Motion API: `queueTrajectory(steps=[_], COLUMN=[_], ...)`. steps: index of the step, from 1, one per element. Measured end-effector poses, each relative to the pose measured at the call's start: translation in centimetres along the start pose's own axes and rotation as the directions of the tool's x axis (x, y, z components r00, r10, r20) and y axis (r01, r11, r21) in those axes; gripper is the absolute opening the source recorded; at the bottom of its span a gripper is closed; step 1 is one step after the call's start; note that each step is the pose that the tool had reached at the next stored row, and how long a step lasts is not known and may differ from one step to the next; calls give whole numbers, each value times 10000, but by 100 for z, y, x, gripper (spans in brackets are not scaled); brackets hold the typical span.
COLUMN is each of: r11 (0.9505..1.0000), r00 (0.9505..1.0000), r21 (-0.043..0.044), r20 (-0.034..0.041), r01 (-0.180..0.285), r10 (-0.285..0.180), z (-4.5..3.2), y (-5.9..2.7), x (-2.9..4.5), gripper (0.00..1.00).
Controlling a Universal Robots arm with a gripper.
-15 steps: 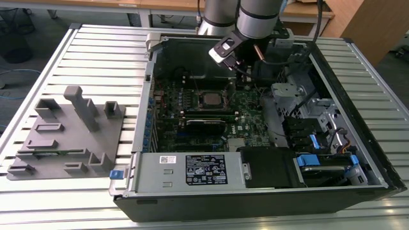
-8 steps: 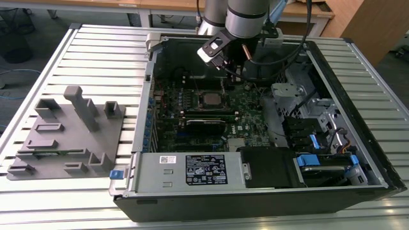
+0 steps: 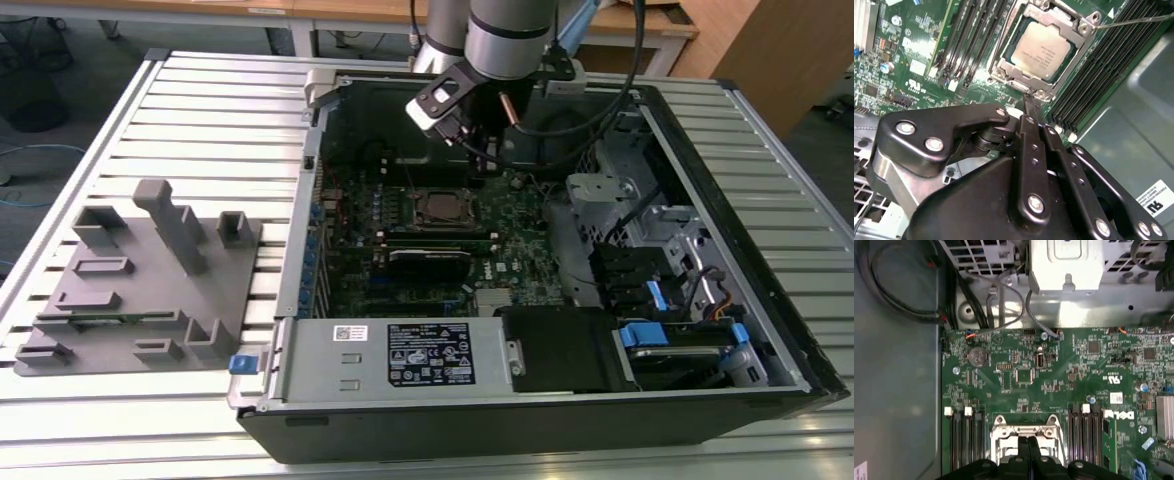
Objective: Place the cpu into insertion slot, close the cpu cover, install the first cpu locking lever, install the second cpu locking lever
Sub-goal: 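Close the cpu cover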
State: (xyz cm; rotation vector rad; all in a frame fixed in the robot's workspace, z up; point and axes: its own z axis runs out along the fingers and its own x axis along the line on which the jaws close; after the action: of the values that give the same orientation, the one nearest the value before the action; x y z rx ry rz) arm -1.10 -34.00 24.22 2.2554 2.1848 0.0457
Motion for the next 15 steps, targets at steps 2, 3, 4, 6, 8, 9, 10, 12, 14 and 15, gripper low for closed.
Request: queueTrajectory(steps=[2,3,4,6,8,9,10,12,14,15], r11=[10000,10000,10000,10000,10000,10000,10000,10000,10000,10000], r00=[10000,10000,10000,10000,10000,10000,10000,10000,10000,10000], r21=[71,72,73,73,65,61,59,57,58,57], r20=[7,7,7,5,3,2,4,2,4,4], r01=[-1,-1,-1,-1,1,1,0,0,0,0], r10=[1,1,1,1,-1,-1,0,0,0,0], z=[0,0,0,1,3,5,8,18,31,40], y=[0,0,0,0,-26,-47,-71,-120,-163,-181], x=[0,0,0,0,-1,-2,-2,-4,-6,-6], gripper=[11,11,11,11,11,11,11,11,11,11])
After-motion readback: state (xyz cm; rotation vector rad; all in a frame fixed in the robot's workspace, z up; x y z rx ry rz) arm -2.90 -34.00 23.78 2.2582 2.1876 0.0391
